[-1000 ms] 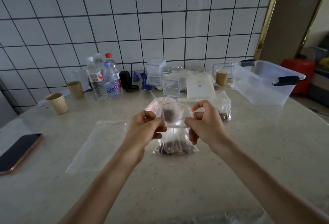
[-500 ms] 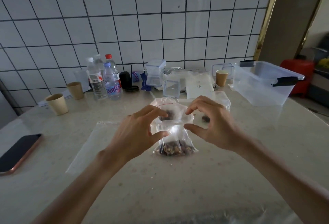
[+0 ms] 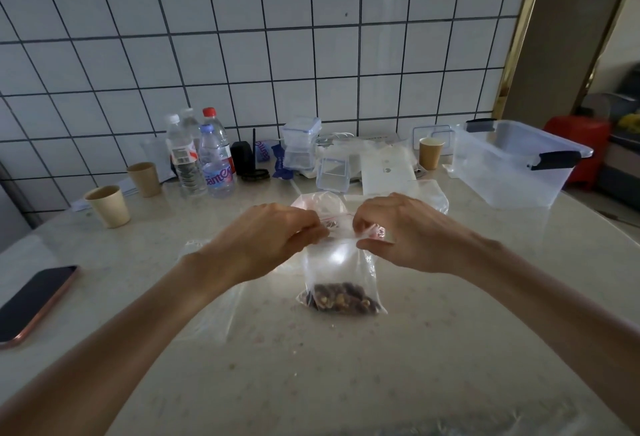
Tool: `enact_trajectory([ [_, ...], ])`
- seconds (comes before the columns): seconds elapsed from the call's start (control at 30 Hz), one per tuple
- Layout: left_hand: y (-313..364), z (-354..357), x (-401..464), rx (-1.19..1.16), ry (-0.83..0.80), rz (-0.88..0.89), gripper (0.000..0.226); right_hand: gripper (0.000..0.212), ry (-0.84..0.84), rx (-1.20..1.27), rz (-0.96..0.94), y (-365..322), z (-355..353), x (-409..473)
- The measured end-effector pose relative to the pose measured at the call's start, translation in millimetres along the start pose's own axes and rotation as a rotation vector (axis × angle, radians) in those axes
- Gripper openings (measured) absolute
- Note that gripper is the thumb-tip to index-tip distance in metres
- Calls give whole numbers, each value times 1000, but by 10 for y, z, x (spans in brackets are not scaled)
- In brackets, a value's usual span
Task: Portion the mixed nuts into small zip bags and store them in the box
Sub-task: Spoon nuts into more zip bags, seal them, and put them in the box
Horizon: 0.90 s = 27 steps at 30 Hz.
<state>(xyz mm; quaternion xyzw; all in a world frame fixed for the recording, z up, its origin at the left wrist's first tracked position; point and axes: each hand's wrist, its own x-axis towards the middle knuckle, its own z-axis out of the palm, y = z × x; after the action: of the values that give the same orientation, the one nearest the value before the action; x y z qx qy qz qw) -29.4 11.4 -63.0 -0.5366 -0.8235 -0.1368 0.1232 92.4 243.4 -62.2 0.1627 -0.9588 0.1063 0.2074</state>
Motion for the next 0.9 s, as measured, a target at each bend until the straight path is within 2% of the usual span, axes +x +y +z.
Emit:
enact_trajectory([
  [0.07,-7,-13,50,78,-65,-5,68,11,-87,72,37,-5,-26,60],
  [0.17,-62,7,89,136,-74,35,57,13,-188,221,113,-34,-92,125],
  [0.3,-139,-27,81,87,-67,54,74,19,-250,385,183,-26,-230,167],
  [0.4,-162,-54,90,103,-45,52,76,24,-249,517,180,-41,-260,197],
  [0.5,-165,-91,112,96,-63,40,69,27,-183,615,170,-75,-254,205],
  [0.6,-158,-144,116,10,-76,-3,75,27,-183,483,138,-44,-256,199],
  [0.73,-112,-181,82,-105,10,15,42,33,-199,270,147,-28,-222,199],
  [0.8,-68,-180,57,-172,52,58,36,32,-182,171,121,-25,-183,184],
  [0.9,-36,-162,19,-293,115,78,28,24,-66,115,80,0,-118,138],
])
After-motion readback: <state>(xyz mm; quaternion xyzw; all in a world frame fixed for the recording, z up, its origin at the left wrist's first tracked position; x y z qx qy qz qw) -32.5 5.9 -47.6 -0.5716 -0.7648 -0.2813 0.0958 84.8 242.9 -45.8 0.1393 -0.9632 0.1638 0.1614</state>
